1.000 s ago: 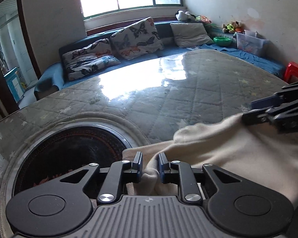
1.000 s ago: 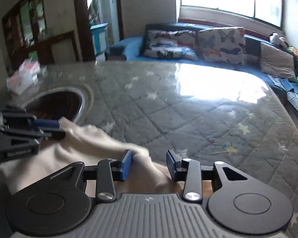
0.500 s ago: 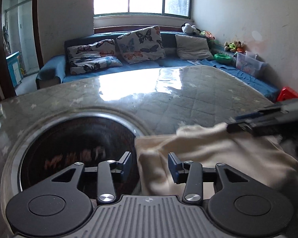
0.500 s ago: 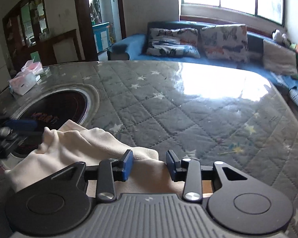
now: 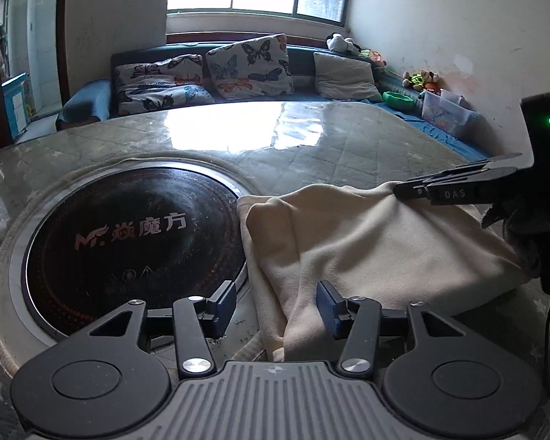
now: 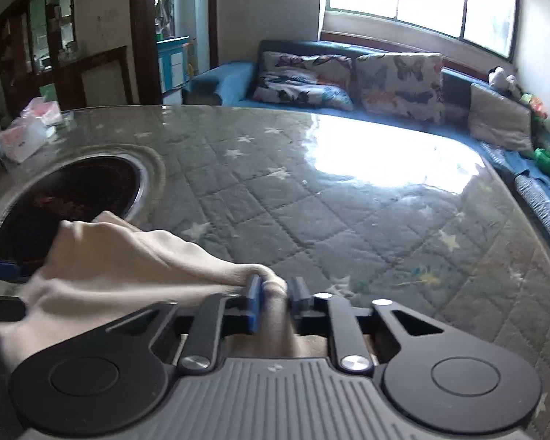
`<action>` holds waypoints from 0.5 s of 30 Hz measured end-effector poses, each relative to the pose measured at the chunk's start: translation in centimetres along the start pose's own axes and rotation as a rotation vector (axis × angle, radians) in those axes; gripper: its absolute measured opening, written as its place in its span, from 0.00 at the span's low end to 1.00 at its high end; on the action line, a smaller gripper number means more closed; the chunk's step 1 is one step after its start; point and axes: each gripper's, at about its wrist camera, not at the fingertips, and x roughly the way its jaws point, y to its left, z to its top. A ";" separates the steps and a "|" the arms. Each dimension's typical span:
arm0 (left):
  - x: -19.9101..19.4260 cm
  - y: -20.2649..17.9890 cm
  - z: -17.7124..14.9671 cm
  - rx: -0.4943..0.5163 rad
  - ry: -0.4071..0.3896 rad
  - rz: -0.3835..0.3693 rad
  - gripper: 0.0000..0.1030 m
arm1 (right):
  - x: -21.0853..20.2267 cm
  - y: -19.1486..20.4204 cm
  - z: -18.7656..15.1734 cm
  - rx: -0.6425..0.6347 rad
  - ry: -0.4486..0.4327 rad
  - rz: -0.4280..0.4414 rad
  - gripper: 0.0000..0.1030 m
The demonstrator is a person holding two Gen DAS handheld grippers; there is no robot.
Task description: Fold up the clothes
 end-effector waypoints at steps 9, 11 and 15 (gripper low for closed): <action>0.0 0.4 -0.1 -0.033 0.005 -0.017 0.48 | -1.7 4.1 1.3 -0.090 -0.039 0.165 0.25; -0.2 0.3 -0.1 -0.035 0.001 -0.014 0.47 | -0.9 5.7 1.4 -0.121 -0.014 0.223 0.25; -0.5 0.5 -0.1 -0.034 0.004 -0.008 0.47 | 1.7 7.9 1.8 -0.160 0.018 0.216 0.25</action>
